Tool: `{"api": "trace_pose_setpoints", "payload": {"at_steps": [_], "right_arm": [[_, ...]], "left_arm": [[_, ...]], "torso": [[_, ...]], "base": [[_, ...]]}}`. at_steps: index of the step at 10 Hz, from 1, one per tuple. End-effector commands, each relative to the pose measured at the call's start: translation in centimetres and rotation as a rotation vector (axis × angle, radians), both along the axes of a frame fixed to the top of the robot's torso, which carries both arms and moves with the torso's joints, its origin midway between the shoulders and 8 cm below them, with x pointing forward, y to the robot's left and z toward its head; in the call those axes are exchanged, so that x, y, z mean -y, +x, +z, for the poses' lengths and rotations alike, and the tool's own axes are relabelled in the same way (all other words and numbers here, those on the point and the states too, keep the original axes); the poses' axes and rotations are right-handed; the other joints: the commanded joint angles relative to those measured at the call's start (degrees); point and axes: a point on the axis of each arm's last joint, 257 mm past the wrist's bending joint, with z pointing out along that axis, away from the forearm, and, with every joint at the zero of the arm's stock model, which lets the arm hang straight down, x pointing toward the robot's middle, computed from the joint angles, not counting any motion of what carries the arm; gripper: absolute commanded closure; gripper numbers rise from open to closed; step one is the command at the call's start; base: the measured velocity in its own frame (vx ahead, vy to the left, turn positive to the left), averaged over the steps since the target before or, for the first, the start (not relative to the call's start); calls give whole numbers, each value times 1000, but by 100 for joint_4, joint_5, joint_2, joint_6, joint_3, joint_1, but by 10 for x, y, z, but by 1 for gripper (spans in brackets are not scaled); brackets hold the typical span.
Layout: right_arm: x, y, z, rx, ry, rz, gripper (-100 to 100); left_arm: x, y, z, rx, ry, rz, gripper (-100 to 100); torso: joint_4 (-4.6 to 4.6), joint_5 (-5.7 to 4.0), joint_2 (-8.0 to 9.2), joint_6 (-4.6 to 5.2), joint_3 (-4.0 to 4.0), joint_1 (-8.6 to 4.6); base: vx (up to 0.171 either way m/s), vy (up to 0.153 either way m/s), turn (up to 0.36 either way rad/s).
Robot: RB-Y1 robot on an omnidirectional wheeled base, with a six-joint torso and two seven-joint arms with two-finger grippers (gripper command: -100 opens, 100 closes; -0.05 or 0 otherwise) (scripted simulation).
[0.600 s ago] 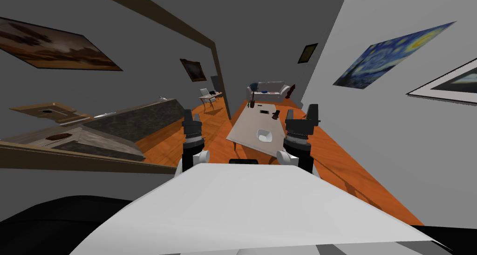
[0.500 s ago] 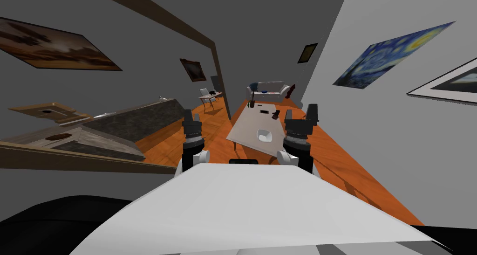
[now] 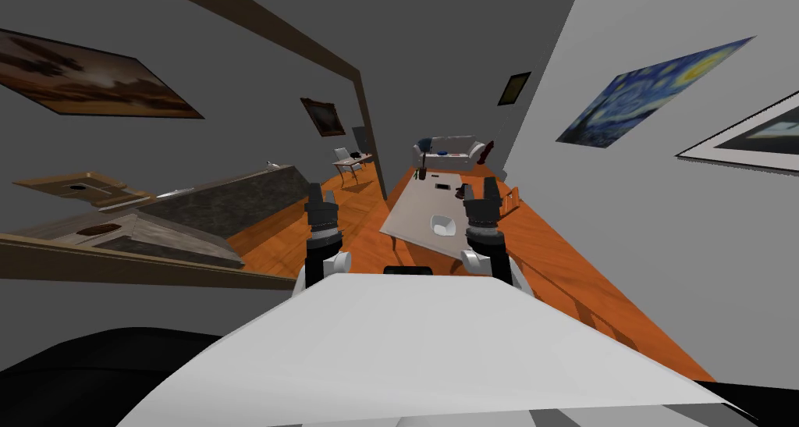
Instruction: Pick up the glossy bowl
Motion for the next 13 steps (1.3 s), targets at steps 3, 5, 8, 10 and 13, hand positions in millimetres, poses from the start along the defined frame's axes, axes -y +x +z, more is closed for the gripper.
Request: {"api": "trace_pose_setpoints", "payload": {"at_steps": [3,5,8,10,13], "right_arm": [[-32,26,-22,-39,-166,13,-100],[-41,36,-35,-60,-218,14,-100],[-61,53,-60,-94,-331,14,-100],[-71,62,-75,-114,-393,14,-100],[-88,78,-111,-157,-527,13,-100]], "left_arm": [[0,0,0,0,0,0,0],[0,0,0,0,0,0,0],[0,0,0,0,0,0,0],[0,0,0,0,0,0,0],[0,0,0,0,0,0,0]], "torso": [[0,0,-1,0,0,-1],[0,1,1,0,1,2],[-1,0,-4,0,-2,0],[-1,0,-6,0,-3,-2],[-1,1,-5,0,-3,0]], "base": [[-32,23,5],[-30,27,12],[-19,21,24],[-17,14,25],[-18,22,49]]}}
